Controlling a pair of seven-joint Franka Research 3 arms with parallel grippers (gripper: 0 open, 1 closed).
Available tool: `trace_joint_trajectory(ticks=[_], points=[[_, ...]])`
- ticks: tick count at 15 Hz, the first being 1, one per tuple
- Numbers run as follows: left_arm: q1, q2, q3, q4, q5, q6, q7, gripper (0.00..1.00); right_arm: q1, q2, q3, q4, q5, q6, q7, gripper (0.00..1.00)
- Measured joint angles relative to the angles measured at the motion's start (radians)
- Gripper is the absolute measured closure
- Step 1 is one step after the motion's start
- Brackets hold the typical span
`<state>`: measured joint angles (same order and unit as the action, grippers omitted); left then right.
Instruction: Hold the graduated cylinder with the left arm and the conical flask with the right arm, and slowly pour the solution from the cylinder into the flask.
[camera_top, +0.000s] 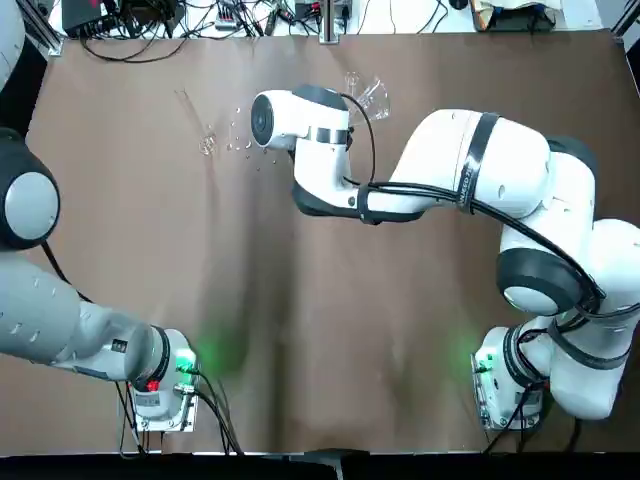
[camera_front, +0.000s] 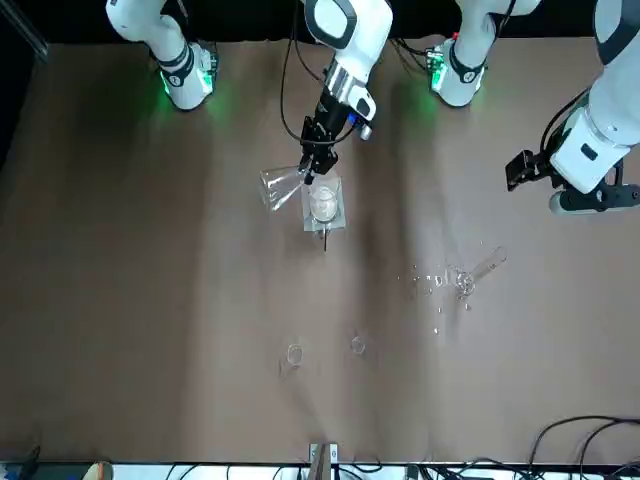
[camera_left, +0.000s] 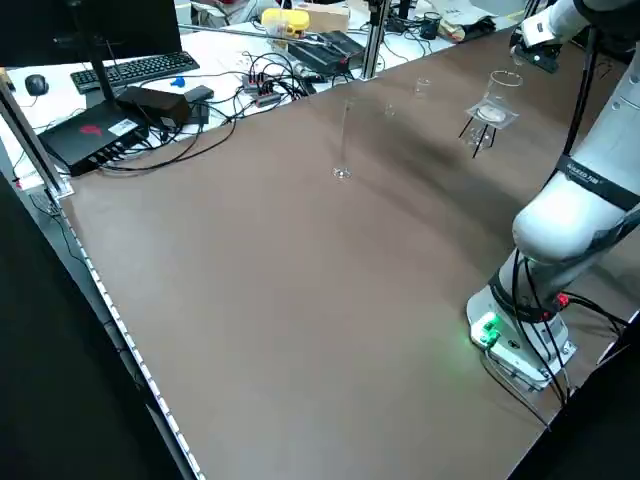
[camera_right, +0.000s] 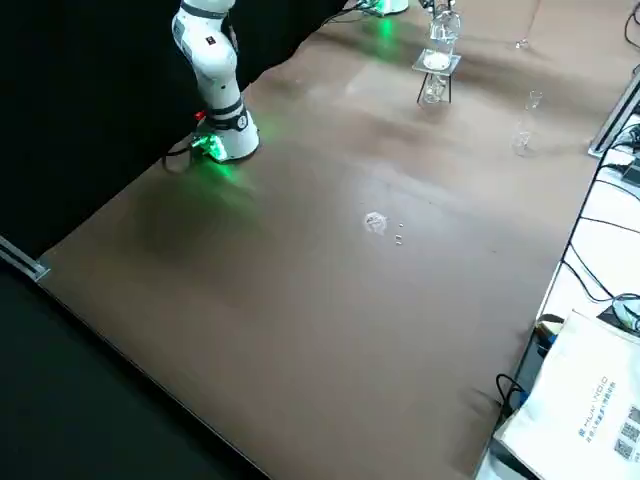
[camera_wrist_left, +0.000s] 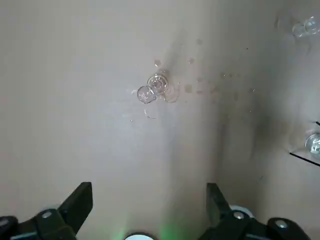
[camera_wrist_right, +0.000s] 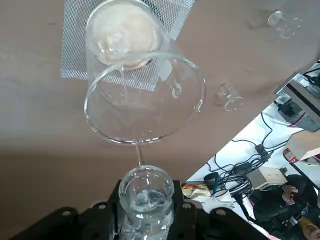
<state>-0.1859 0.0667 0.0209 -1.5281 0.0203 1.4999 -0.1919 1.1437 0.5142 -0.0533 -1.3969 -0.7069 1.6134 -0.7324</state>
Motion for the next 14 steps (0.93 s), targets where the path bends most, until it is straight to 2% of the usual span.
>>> trace_joint_trajectory(ticks=[14], points=[[0.002,-0.015,0.005,-0.003,0.001,-0.003,0.0,0.0,0.002,0.018,0.0,0.014,-0.007,0.0,-0.003,0.61]])
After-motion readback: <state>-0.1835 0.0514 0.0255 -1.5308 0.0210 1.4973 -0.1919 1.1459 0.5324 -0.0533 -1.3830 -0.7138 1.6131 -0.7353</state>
